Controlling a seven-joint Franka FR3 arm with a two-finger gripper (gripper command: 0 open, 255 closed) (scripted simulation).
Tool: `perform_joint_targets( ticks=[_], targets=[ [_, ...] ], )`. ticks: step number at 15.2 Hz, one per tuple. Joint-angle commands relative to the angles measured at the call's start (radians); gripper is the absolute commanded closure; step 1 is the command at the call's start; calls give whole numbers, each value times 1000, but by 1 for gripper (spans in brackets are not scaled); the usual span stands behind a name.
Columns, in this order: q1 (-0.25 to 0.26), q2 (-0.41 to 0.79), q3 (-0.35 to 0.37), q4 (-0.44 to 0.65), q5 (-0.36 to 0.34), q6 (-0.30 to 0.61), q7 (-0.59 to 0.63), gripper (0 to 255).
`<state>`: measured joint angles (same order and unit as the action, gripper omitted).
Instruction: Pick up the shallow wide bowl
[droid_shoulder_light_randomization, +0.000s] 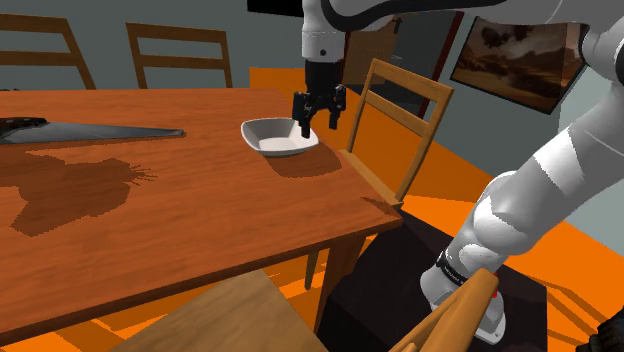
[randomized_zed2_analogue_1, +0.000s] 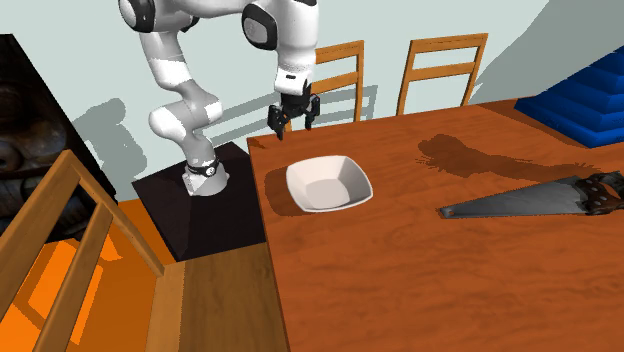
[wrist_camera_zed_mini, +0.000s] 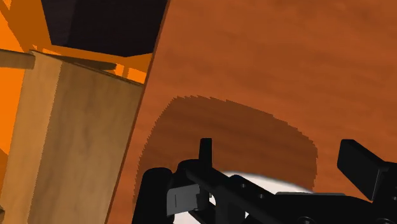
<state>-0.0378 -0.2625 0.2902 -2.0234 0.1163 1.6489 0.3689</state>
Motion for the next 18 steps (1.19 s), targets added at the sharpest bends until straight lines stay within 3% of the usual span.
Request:
perform_joint_targets(
  ticks=[1, 8, 14, 18],
  targets=[
    [-1, 88, 25, 74, -14, 13, 66, 0],
    [23, 396, 65, 392, -103, -11, 263, 0],
    [93, 696, 54, 777, -192, -110, 402, 0],
    [93, 704, 50, 747, -193, -73, 405, 0]
  ],
)
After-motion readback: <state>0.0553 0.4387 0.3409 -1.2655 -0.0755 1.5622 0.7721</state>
